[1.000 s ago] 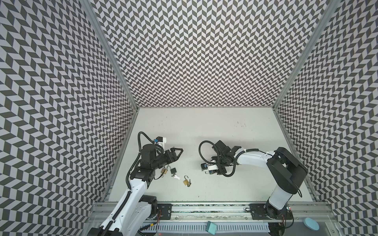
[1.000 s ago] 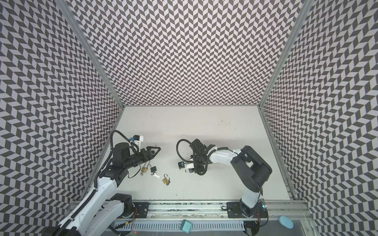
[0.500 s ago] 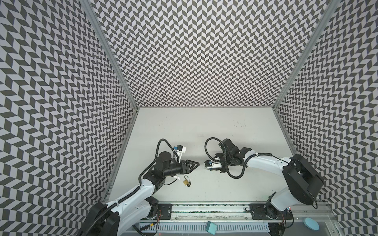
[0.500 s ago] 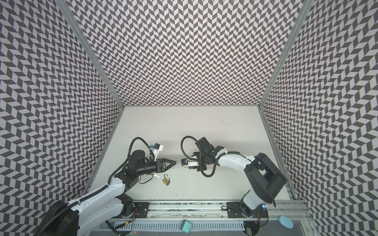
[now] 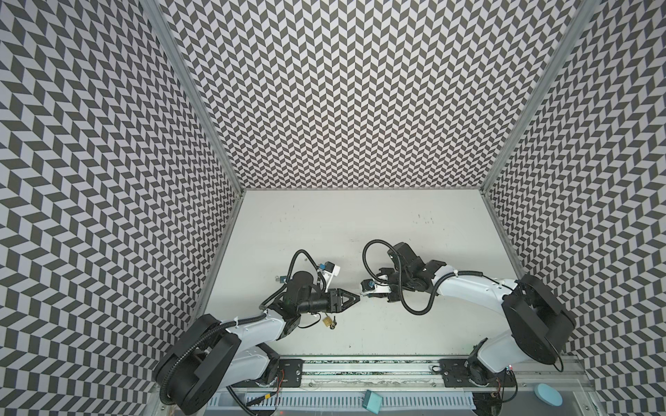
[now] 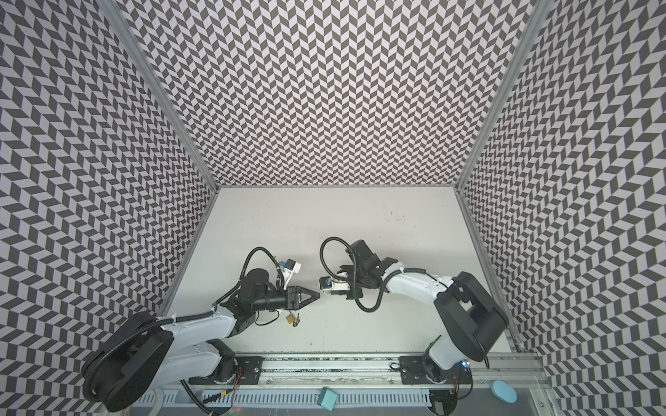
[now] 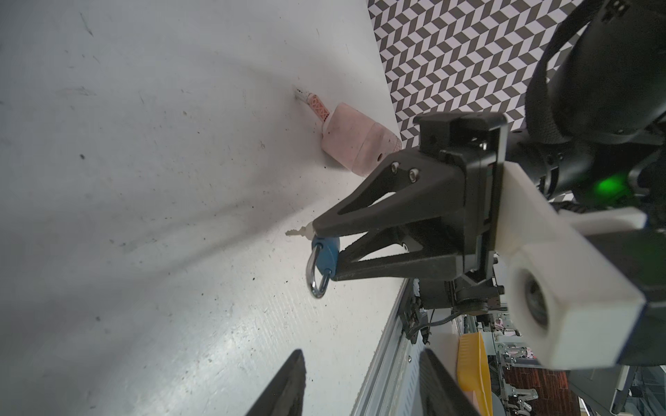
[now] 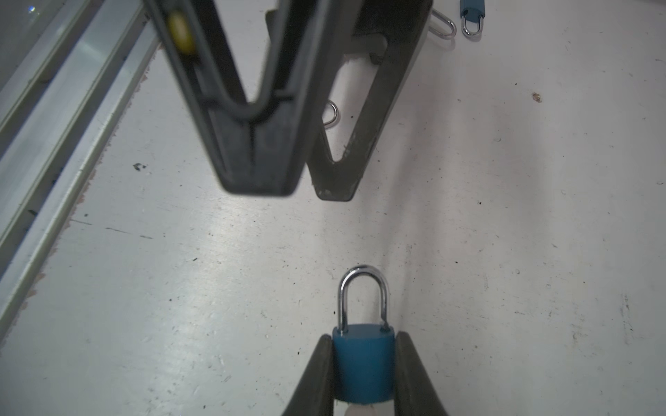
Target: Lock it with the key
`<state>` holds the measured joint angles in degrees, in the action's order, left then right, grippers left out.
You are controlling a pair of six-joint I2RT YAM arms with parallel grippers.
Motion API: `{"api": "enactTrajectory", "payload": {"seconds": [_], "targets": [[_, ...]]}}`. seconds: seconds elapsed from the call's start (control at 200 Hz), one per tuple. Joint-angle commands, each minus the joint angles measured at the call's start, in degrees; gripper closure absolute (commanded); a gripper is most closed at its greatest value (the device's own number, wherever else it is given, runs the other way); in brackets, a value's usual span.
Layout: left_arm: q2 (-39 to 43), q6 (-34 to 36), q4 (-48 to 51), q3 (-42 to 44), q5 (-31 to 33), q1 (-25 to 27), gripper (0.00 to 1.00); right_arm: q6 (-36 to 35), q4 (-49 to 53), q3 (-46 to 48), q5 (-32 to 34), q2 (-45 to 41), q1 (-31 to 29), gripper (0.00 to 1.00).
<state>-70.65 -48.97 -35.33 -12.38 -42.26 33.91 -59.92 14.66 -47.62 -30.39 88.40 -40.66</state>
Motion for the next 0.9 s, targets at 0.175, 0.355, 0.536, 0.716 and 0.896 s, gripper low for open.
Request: {"api": "enactTrajectory", "payload": {"seconds": [0.175,0.355,0.536,0.716,0.896], "targets": [[-4.94,-0.23,-4.66,-1.78,1.19,0.45,0.51,0.42,-2.39,0.59,-2.71,-2.74,0.31,0.78],[-7.41,-0.58,-6.23,-2.71,0.75,0.59,0.54,0.51,-2.61,0.75,-3.26,-3.15,0.28,0.78],[-7.92,-1.01,-7.12,-3.32,0.42,1.22,0.58,0.59,-2.71,0.60,-3.51,-2.89,0.30,0.78],[-8.44,-1.13,-7.28,-3.91,0.57,1.62,0.63,0.68,-2.70,0.59,-3.98,-2.93,0.23,0.78],[-9.86,-1.48,-8.04,-4.97,0.69,2.51,0.67,0.99,-2.92,0.51,-4.46,-3.07,0.21,0.78]]}}
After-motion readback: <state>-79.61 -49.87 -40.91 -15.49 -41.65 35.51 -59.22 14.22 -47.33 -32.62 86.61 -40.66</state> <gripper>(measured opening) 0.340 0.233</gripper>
